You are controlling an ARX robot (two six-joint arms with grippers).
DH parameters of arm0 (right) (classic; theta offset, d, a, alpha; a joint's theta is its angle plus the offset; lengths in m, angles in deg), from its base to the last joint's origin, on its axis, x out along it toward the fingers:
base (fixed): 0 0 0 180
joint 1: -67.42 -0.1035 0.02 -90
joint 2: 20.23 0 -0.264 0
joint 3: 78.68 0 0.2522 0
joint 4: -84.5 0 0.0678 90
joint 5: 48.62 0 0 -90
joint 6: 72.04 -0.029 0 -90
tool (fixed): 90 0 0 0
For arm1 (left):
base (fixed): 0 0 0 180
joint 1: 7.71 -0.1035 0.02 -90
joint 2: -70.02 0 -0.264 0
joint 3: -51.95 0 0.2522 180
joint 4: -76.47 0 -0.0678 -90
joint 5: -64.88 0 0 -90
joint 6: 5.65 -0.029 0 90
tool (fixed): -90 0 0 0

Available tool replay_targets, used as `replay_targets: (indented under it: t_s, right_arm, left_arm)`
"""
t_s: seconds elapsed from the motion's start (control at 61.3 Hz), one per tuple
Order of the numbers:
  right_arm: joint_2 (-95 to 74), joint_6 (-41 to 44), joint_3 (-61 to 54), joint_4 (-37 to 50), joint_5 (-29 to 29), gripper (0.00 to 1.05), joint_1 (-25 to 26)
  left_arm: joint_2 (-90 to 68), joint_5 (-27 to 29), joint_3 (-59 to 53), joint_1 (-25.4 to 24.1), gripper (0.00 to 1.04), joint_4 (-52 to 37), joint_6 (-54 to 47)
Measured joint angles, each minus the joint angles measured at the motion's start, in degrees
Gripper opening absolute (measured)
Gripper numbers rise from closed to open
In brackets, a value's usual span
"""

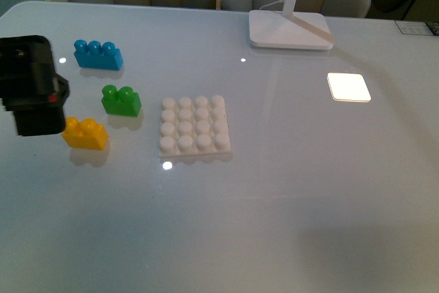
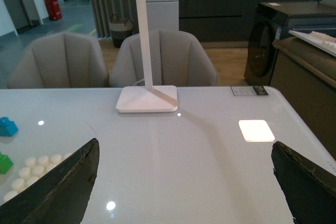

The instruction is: Insert yellow block into base center

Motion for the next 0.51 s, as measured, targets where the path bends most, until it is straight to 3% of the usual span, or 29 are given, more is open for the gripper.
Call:
replay_targets:
  t_s: [0.245,0.505]
  right_arm:
    - [0.0,0.0,0.0,0.0,0.0,0.96,0.0]
    - [0.0,0.0,0.0,0.0,0.0,0.96,0.0]
  left_arm:
    - [-15.9,1.2,3.4,1.1,0.97,-11.3,-2.5]
    - [-29.9,-2.2,9.4,-2.1,0.97,-18.5,-8.8]
